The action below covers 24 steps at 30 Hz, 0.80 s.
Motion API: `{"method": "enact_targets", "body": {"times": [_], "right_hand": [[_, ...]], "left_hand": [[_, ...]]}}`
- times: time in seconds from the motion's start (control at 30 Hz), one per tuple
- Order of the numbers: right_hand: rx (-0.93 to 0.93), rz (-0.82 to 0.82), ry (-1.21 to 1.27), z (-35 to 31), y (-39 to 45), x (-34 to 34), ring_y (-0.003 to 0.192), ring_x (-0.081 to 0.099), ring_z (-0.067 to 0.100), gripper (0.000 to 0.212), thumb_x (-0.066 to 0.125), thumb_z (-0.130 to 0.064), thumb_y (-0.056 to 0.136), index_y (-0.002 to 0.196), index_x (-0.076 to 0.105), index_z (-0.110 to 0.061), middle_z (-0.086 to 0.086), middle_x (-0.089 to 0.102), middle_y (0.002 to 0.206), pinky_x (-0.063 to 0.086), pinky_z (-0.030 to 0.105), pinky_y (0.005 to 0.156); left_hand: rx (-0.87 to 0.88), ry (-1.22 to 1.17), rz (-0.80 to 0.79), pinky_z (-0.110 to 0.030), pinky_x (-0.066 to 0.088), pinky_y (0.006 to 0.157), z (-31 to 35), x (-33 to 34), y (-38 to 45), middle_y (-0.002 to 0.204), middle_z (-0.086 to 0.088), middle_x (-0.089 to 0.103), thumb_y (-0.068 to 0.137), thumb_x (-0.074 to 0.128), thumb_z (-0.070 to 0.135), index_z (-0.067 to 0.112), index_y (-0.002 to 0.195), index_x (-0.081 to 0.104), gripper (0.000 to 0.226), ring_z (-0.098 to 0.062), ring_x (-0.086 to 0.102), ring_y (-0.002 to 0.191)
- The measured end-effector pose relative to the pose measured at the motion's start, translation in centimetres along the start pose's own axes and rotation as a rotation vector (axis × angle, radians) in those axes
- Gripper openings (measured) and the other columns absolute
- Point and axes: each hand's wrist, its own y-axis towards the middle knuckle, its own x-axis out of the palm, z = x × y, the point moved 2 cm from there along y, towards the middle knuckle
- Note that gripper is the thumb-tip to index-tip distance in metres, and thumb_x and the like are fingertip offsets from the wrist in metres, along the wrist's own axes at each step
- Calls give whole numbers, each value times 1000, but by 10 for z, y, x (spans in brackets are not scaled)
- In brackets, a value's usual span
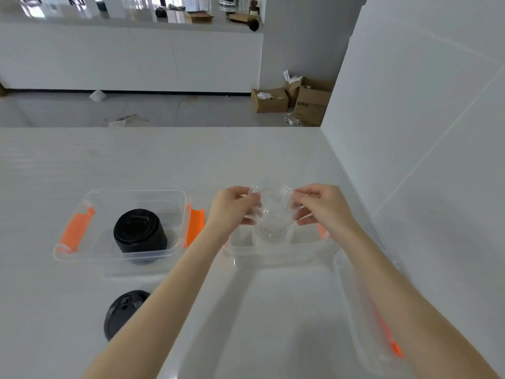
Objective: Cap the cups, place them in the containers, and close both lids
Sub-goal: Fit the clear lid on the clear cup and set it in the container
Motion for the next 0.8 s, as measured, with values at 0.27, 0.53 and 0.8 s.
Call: {"method": "enact_targets", "body": {"times": [0.27, 0.53, 0.8], "right_hand": [[51, 22, -373, 45, 50, 12, 54, 65, 27, 9, 61, -15, 78, 72, 67, -12, 12, 70, 68, 56, 37, 57], [-75, 35, -850, 56, 56, 27, 82, 66, 32, 24, 47, -16, 86, 86, 68, -3, 14, 73, 82, 48, 33, 67], [-76, 11, -1012, 66, 54, 35, 89, 63, 32, 22, 42, -6, 90, 99, 62, -5, 14, 69, 95, 33, 29, 60]], "left_hand": [[-24, 627, -46, -43, 56, 75, -36, 24, 53, 77, -24, 65, 91, 44, 19, 0, 73, 50, 27, -38, 65, 76], [-43, 880, -82, -30, 32, 63, -52, 32, 61, 57, -3, 35, 92, 38, 17, 10, 52, 28, 42, -29, 45, 72], [-90, 881, -124, -31, 34, 64, -65, 35, 61, 60, -2, 37, 91, 41, 19, 3, 69, 43, 28, -29, 46, 75]]}}
